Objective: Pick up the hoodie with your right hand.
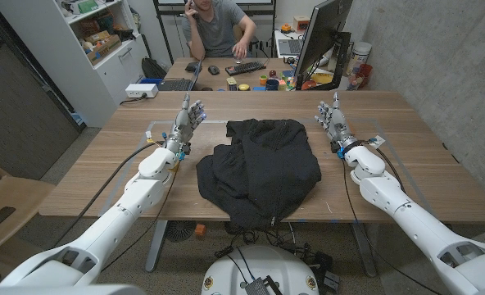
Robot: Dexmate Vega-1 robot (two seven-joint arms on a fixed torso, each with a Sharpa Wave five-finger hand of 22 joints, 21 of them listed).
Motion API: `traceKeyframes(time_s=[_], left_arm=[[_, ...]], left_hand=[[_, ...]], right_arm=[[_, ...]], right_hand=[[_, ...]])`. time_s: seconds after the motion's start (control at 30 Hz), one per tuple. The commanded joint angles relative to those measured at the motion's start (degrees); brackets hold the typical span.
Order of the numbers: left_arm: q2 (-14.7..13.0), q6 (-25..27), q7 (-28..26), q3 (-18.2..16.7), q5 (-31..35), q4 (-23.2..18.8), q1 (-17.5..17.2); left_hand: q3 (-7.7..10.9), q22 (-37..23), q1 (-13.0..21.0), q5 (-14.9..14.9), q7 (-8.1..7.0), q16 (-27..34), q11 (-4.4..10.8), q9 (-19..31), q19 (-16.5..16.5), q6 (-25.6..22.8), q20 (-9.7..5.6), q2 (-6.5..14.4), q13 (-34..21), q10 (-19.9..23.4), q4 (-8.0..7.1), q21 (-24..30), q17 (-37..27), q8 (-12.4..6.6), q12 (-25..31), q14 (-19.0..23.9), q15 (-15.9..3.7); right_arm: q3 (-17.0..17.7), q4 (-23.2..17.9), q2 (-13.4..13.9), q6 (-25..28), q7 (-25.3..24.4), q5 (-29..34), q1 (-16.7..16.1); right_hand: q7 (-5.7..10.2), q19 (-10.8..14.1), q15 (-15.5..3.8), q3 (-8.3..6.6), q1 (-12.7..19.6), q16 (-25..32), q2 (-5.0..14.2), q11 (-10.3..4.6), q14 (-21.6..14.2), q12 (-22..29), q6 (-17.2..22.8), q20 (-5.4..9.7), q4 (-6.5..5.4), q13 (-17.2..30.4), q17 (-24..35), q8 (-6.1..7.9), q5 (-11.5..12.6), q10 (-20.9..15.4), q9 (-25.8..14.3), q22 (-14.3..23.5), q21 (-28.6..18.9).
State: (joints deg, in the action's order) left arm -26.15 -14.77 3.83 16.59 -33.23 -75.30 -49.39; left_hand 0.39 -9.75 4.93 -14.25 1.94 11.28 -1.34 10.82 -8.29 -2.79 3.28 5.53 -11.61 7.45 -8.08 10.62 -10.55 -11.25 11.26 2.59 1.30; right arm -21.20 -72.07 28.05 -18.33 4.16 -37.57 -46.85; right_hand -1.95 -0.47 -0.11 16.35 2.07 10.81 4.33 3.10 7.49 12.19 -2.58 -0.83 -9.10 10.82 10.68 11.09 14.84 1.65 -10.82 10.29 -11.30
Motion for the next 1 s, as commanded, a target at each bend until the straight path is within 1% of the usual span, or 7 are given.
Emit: traceKeyframes(time_s=[0.03,0.2,0.4,0.47,0.57,0.9,1.0], left_arm=[[9.1,4.7,6.3,-11.4,10.2,-1.1,-2.2],[12.4,5.9,8.9,-15.0,13.9,-1.1,-2.2],[15.3,7.0,11.1,-18.1,17.2,-1.1,-2.1],[16.1,7.4,11.6,-18.9,18.1,-1.2,-2.0],[16.9,7.9,12.2,-19.8,19.4,-1.3,-2.0],[19.1,9.2,14.0,-22.0,22.1,-1.5,-1.6],[19.4,9.3,14.5,-22.3,22.8,-1.6,-1.6]], left_hand=[[0.01,-0.2,0.0,-0.2,-0.02,0.3,0.05,0.1,-0.2,-0.5,-0.05,2.0,-0.2,0.5,-0.38,0.2,-0.3,-0.30,0.2,0.2,0.08],[0.03,-0.2,0.0,-0.2,-0.03,0.3,0.06,0.1,-0.1,-0.5,-0.03,2.0,-0.2,0.6,-0.38,0.2,-0.3,-0.30,0.3,0.2,0.10],[0.05,-0.2,0.0,-0.2,0.02,0.3,0.08,0.1,-0.1,-0.5,-0.03,1.9,-0.2,0.6,-0.38,0.2,-0.3,-0.29,0.3,0.2,0.14],[0.06,-0.2,0.0,-0.2,0.04,0.3,0.09,0.1,-0.1,-0.5,-0.04,1.9,-0.2,0.6,-0.38,0.2,-0.3,-0.30,0.3,0.2,0.13],[0.08,-0.2,0.0,-0.2,0.04,0.3,0.06,0.1,-0.1,-0.5,-0.01,1.9,-0.2,0.6,-0.38,0.2,-0.3,-0.29,0.3,0.2,0.16],[0.12,-0.2,-0.1,-0.2,0.02,0.3,0.01,0.1,-0.1,-0.5,-0.01,1.9,-0.2,0.6,-0.38,0.2,-0.3,-0.29,0.3,0.2,0.19],[0.14,-0.2,-0.1,-0.2,0.05,0.3,0.05,0.1,-0.1,-0.6,-0.04,1.9,-0.2,0.6,-0.38,0.2,-0.3,-0.31,0.2,0.1,0.19]], right_arm=[[0.5,2.0,-1.3,-1.4,2.5,-0.2,0.9],[0.5,2.2,-1.1,-1.6,2.8,0.7,1.3],[-0.1,1.4,0.7,-2.2,2.1,3.8,1.7],[-0.3,0.4,1.6,-1.9,1.1,4.8,1.5],[-1.0,-2.6,4.2,-1.7,-1.8,8.7,0.7],[-3.7,-6.8,9.2,-1.8,-6.7,14.6,0.0],[-4.9,-9.1,11.2,0.0,-9.1,17.4,-0.2]], right_hand=[[0.06,-0.2,0.04,0.34,0.0,0.2,1.99,0.40,0.6,0.1,-0.5,-0.61,0.13,0.2,0.2,0.24,0.3,0.0,-0.2,0.2,-0.3],[0.12,-0.2,0.07,0.37,0.0,0.2,1.93,0.38,0.6,0.1,-0.5,-0.67,0.14,0.2,0.2,0.25,0.3,0.0,-0.2,0.2,-0.3],[0.39,-0.6,0.31,0.43,0.1,0.0,1.66,0.45,1.1,0.1,-0.4,-1.05,0.28,0.2,0.2,0.26,0.2,0.1,-0.2,0.2,-0.1],[0.77,-0.8,0.39,0.44,0.3,0.0,1.49,0.42,1.3,0.1,-0.2,-1.27,0.42,0.2,0.2,0.35,0.2,0.1,-0.2,0.2,0.0],[2.13,-1.0,-0.21,0.42,0.9,-0.1,1.11,-0.87,1.6,0.3,0.8,-1.53,0.80,0.2,0.1,0.70,0.2,-0.4,-0.2,0.2,0.0],[2.68,-1.1,-0.67,0.38,1.6,-0.1,0.72,-1.44,1.6,0.3,0.9,-2.10,1.23,0.2,0.1,0.71,0.2,-0.6,-0.2,0.2,0.0],[2.67,-1.0,-0.80,0.36,1.8,-0.1,0.60,-1.54,1.6,0.4,0.9,-2.12,1.38,0.2,0.1,0.71,0.2,-0.7,-0.2,0.2,0.0]])
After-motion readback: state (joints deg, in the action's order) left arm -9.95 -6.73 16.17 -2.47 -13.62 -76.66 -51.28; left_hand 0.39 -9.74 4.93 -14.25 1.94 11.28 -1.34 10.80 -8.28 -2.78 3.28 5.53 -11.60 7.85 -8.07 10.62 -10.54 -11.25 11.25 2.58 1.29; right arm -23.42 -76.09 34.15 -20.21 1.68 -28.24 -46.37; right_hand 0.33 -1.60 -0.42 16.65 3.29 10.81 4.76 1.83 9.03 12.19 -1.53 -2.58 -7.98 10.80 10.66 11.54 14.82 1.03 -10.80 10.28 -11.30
